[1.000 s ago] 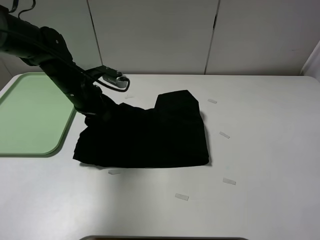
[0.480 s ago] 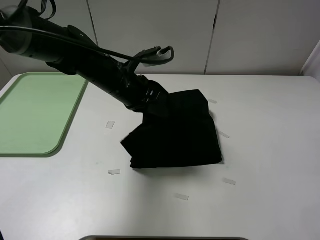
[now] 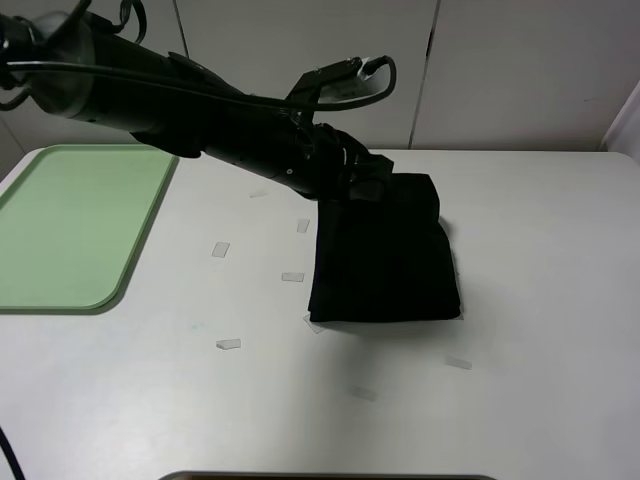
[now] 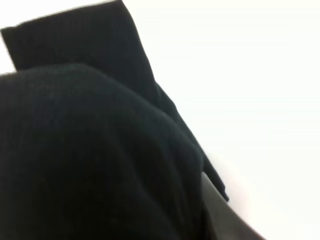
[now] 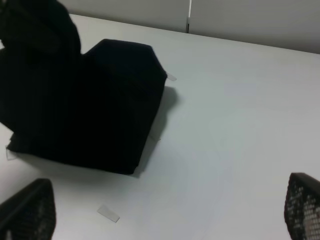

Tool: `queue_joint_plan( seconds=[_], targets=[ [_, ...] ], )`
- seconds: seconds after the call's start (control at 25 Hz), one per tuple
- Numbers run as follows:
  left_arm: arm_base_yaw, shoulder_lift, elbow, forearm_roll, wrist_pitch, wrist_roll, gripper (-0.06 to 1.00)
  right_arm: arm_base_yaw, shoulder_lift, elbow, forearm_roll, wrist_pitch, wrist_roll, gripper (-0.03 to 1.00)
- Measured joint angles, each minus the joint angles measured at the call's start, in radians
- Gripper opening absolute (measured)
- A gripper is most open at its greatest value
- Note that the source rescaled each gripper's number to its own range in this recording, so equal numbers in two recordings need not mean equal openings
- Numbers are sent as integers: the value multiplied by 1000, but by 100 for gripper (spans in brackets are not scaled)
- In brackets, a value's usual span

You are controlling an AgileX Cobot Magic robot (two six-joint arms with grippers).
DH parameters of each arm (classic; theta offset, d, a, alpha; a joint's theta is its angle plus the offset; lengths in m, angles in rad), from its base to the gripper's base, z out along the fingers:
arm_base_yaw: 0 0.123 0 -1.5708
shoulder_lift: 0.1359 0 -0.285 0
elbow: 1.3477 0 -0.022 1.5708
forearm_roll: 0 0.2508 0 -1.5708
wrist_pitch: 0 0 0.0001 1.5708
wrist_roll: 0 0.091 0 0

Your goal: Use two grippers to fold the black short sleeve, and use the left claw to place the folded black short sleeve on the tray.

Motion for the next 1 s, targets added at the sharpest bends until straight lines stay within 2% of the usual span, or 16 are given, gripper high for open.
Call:
queue_joint_plan(
  seconds=[0.16,0.36,0.76,1.0],
  targets=[
    [-45,0,0,-134,-80,106,9,0,0,0,0,0,0,100],
    [-93,0,0,-264,-155,169,9,0,0,0,0,0,0,100],
    [-101,83,-66,-318,-189,131,9,0,0,0,0,0,0,100],
    [-101,177,-198,-287,-195,-15,9,0,0,0,0,0,0,100]
  ],
)
